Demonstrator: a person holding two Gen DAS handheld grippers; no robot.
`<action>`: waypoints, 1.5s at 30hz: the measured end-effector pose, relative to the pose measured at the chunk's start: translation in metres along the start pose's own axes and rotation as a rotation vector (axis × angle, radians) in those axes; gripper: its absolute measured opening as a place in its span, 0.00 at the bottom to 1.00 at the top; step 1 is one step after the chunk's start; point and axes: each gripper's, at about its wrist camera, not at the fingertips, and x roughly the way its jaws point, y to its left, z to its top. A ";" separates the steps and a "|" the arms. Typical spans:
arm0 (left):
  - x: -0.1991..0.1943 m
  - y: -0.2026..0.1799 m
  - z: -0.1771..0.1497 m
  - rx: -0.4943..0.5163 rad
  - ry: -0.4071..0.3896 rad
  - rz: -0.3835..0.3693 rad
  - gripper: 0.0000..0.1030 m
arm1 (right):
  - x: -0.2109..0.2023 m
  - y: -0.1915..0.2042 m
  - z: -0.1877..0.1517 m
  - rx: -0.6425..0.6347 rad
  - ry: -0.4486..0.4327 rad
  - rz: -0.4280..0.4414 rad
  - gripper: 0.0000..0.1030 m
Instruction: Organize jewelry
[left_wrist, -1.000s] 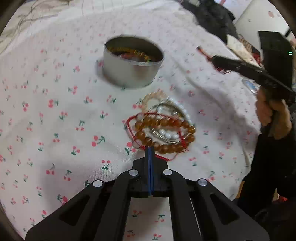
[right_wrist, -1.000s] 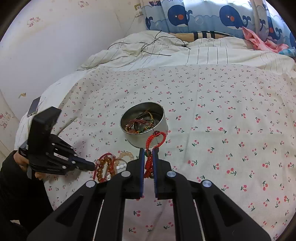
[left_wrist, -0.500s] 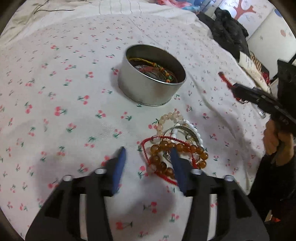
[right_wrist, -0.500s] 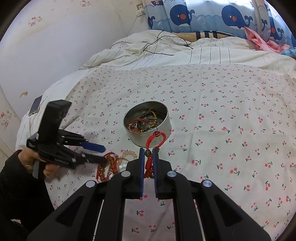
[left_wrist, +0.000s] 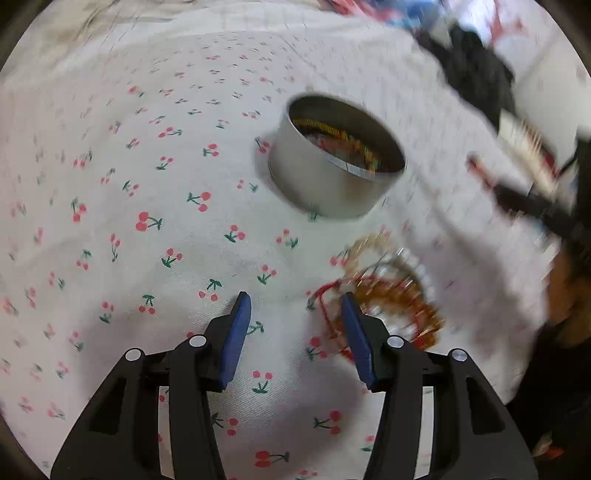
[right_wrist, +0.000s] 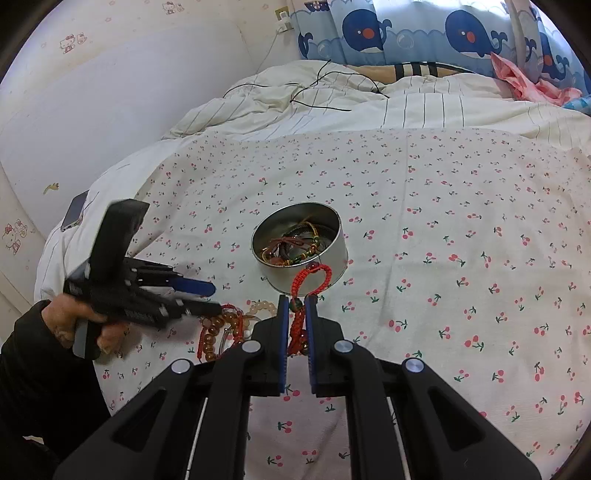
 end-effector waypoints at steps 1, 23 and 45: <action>0.004 -0.005 -0.001 0.034 0.008 0.053 0.47 | 0.000 0.000 0.000 0.000 0.000 0.002 0.10; -0.086 -0.038 0.021 0.101 -0.200 -0.164 0.01 | -0.021 0.011 0.021 -0.023 -0.173 0.043 0.09; -0.007 -0.015 0.105 -0.067 -0.218 -0.088 0.02 | 0.058 0.015 0.055 0.005 -0.100 -0.011 0.09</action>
